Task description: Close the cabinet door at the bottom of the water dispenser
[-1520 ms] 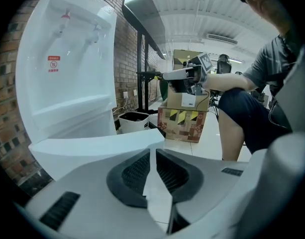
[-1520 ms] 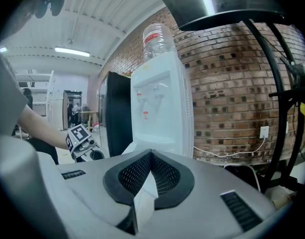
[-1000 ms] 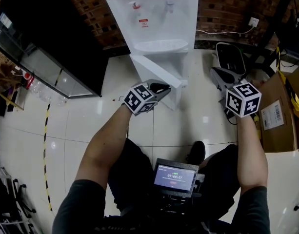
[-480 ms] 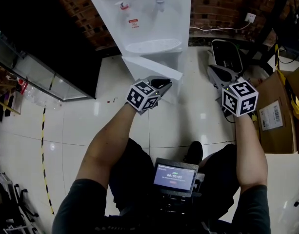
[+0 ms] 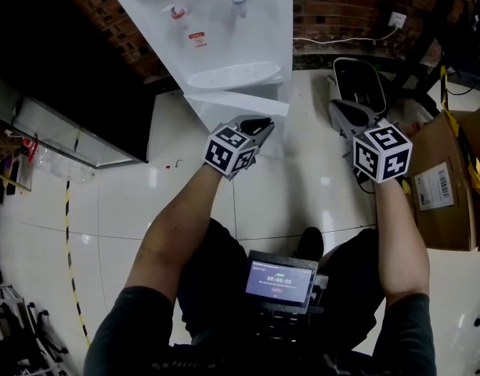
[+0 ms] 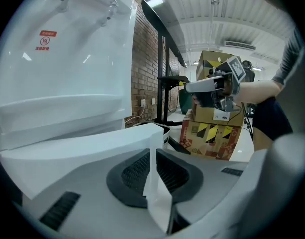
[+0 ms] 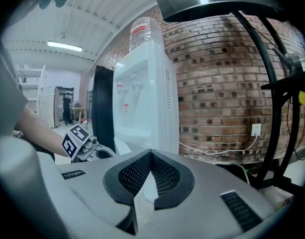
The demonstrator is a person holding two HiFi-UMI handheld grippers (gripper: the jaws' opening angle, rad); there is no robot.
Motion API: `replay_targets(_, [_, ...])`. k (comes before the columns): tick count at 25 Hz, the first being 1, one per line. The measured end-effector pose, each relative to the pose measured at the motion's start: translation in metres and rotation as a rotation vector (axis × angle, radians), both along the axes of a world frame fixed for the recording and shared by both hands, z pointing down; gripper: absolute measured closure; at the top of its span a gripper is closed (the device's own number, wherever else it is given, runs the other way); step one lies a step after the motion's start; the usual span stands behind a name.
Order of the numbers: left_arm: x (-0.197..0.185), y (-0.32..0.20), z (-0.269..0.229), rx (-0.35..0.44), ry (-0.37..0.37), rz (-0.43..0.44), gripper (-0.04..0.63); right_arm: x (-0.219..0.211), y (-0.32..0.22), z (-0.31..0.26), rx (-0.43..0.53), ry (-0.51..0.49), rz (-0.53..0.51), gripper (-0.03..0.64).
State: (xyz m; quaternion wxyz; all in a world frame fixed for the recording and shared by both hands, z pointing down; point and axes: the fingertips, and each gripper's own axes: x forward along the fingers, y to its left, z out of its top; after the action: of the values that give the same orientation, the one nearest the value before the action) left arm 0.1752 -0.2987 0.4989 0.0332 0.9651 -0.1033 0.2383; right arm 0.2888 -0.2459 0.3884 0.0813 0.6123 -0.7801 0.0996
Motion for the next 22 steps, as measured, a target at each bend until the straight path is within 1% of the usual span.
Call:
replay_targets(4, [0.011,-0.01,0.0,-0.075,0.043,-0.081,0.52,0.014,-0.002,0.002,0.002,-0.016,0.022,0.617])
replay_targets(9, [0.024,-0.023,0.001,-0.058,0.06,-0.138,0.52,0.025,-0.005,0.005,0.007,-0.023,0.035,0.617])
replay_targets(14, [0.031,-0.039,0.001,-0.104,0.112,-0.208,0.531,0.037,-0.007,0.006,0.018,-0.034,0.059,0.617])
replay_targets(20, [0.039,-0.049,0.001,-0.08,0.112,-0.215,0.532,0.044,-0.012,0.008,0.015,-0.04,0.061,0.617])
replay_targets(22, [0.04,-0.052,0.002,-0.069,0.106,-0.212,0.545,0.046,-0.015,0.007,0.022,-0.045,0.064,0.617])
